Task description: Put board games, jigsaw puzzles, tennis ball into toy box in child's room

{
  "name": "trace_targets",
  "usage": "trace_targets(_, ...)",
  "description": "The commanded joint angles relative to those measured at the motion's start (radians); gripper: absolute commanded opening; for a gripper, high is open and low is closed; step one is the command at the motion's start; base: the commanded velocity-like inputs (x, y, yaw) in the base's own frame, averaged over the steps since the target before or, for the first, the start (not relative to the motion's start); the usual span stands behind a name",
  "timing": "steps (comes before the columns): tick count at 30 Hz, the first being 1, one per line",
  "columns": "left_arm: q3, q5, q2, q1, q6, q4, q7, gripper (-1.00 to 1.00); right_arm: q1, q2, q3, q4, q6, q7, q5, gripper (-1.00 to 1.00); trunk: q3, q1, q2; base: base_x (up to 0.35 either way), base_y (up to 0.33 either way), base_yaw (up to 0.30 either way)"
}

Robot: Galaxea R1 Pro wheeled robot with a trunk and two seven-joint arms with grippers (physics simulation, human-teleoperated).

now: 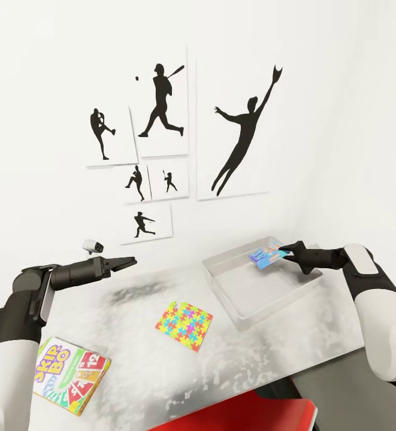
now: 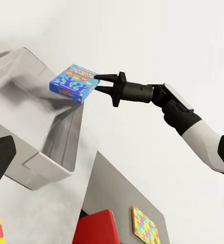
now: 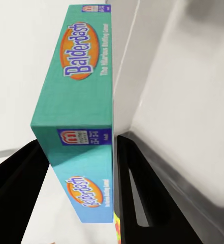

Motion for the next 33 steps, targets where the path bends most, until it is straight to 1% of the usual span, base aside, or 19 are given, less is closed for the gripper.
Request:
trace_targets(1,0.001,-0.002,0.0,-0.001,0.011,0.0,-0.005,1.0,-0.001,0.0,-0.003,-0.001,0.003,-0.011,-0.01,-1.0,-0.002,0.001,-0.002,0.0,0.0,0.0)
trace_targets(7,0.0,-0.002,0.0,-0.001,0.011,0.0,-0.005,1.0,-0.001,-0.008,-0.003,-0.001,0.003,-0.014,-0.008,-1.0,-0.002,0.001,-0.002,0.0,0.0,0.0)
trace_targets(23,0.0,-0.002,0.0,-0.001,0.011,0.0,-0.005,1.0,-0.014,-0.01,-0.005,-0.006,-0.001,-0.018,-0.005,-1.0,-0.002,0.001,-0.002,0.0,0.0,0.0)
trace_targets(26,0.001,-0.002,0.001,-0.001,0.011,0.0,-0.005,1.0,-0.023,-0.024,-0.005,-0.007,-0.001,-0.019,-0.005,-1.0,-0.002,0.001,-0.002,0.0,0.0,0.0)
trace_targets(31,0.001,-0.002,0.0,-0.001,0.011,0.0,-0.005,1.0,-0.028,-0.037,-0.004,-0.008,-0.001,-0.019,-0.005,-1.0,-0.002,0.001,-0.002,0.0,0.0,0.0)
trace_targets(33,0.001,-0.002,0.0,-0.001,0.011,0.0,-0.005,1.0,-0.03,-0.048,-0.004,-0.007,-0.001,-0.024,-0.005,-1.0,-0.002,0.001,-0.002,0.0,0.0,0.0)
